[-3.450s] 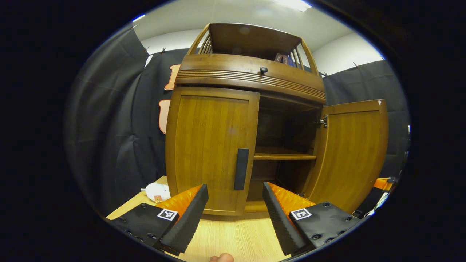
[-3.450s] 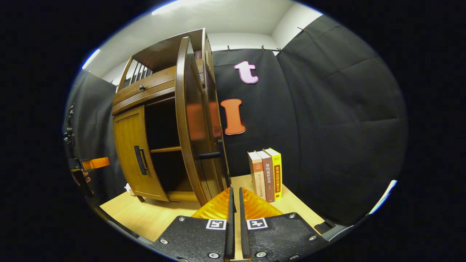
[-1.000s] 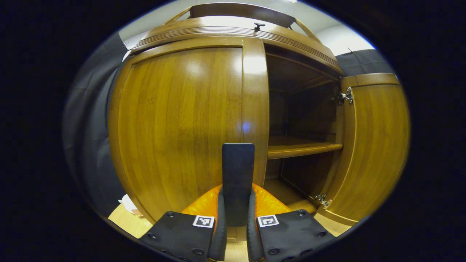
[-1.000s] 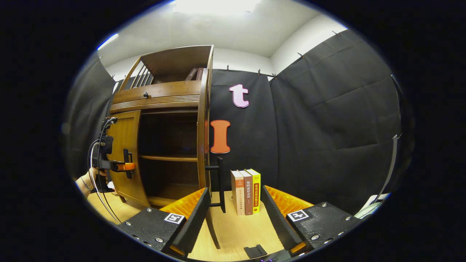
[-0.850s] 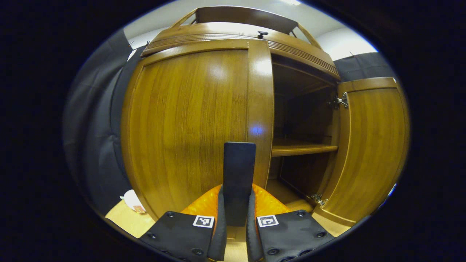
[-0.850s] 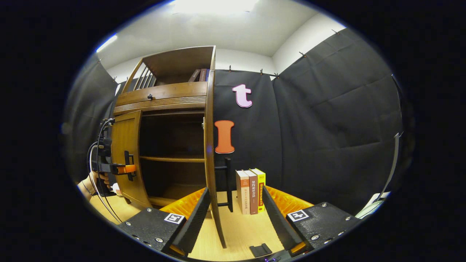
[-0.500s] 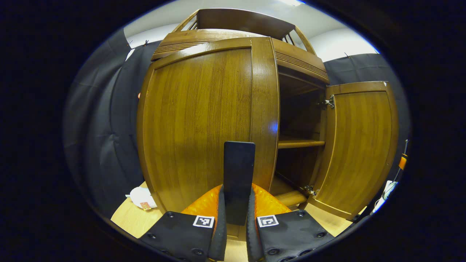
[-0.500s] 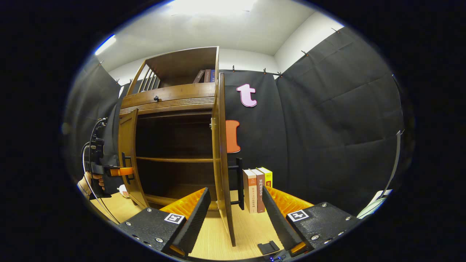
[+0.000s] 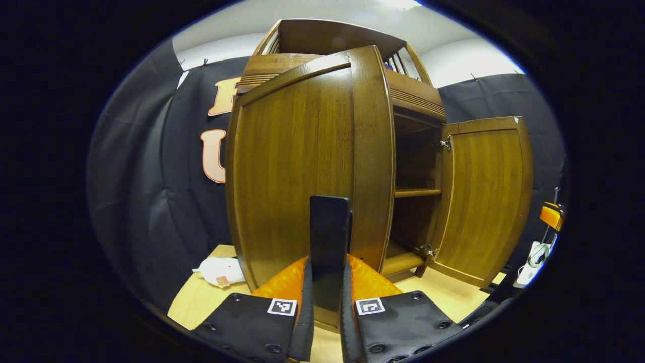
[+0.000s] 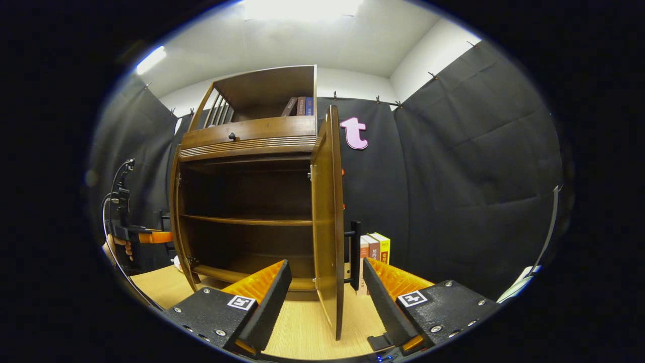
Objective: Open the right door of the double-door shoe cabinet with the right hand, and open the left door with the left hand.
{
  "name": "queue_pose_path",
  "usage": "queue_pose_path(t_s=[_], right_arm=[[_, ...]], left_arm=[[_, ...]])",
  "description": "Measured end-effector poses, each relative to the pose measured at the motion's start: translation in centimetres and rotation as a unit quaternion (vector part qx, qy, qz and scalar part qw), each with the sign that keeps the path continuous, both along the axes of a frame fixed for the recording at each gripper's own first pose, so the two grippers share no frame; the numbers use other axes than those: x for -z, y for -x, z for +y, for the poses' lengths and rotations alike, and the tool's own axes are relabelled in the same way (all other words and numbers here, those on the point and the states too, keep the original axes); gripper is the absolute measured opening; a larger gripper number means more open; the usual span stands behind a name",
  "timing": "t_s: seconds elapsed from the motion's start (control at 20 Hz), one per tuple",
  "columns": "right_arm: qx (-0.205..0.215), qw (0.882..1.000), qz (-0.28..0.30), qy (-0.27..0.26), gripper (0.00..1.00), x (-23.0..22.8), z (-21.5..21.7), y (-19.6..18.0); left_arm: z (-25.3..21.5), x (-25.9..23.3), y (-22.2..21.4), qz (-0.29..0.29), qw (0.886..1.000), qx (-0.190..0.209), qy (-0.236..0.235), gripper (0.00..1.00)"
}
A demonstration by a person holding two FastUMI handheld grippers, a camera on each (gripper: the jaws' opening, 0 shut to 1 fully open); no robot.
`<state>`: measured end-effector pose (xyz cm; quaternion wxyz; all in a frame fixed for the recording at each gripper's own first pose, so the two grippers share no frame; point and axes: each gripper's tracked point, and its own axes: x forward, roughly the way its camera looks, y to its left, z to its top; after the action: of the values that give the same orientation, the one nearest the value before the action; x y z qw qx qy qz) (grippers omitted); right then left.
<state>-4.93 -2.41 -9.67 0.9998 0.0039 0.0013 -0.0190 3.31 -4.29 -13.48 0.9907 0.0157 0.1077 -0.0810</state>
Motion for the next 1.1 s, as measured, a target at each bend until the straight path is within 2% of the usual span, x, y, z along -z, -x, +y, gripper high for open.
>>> queue_pose_path(t_s=[0.15,0.2,0.25,0.3,0.4,0.55,0.8,0.85,0.95,1.1], right_arm=[[-0.010,1.000,0.002,-0.004,0.87,0.1,0.9,-0.2],[-0.013,1.000,0.003,-0.004,0.87,0.1,1.2,-0.1],[-0.016,1.000,0.003,-0.004,0.87,0.3,1.4,-0.2],[-0.019,1.000,0.004,-0.004,0.87,0.3,1.8,-0.2],[-0.023,1.000,0.002,-0.003,0.87,0.3,2.3,-0.2],[-0.027,1.000,0.001,-0.006,0.87,0.3,2.7,-0.2],[-0.030,1.000,0.003,-0.007,0.87,0.6,3.3,-0.4],[-0.030,1.000,0.002,-0.006,0.87,0.6,3.4,-0.4],[-0.035,0.999,0.002,-0.009,0.87,0.5,3.7,-0.5],[-0.043,0.999,0.004,-0.011,0.87,0.5,4.6,-0.7]], left_arm=[[1.7,0.1,1.0,-0.001,1.000,-0.016,-0.014,0.33],[2.3,-0.2,1.4,-0.003,1.000,-0.016,-0.020,0.24],[2.6,0.0,1.6,-0.002,1.000,-0.017,-0.021,0.21],[3.1,-0.2,2.0,-0.002,1.000,-0.018,-0.021,0.24],[3.9,-0.5,2.3,-0.002,1.000,-0.017,-0.022,0.20],[5.3,-0.7,3.1,-0.004,1.000,-0.013,-0.019,0.20],[8.7,-1.0,3.5,-0.011,0.998,-0.047,-0.048,0.20],[9.6,-1.3,4.0,-0.016,0.997,-0.056,-0.048,0.10],[10.1,-1.4,4.2,-0.019,0.998,-0.049,-0.027,0.06],[11.8,-1.5,4.4,-0.017,0.998,-0.054,-0.034,0.12]])
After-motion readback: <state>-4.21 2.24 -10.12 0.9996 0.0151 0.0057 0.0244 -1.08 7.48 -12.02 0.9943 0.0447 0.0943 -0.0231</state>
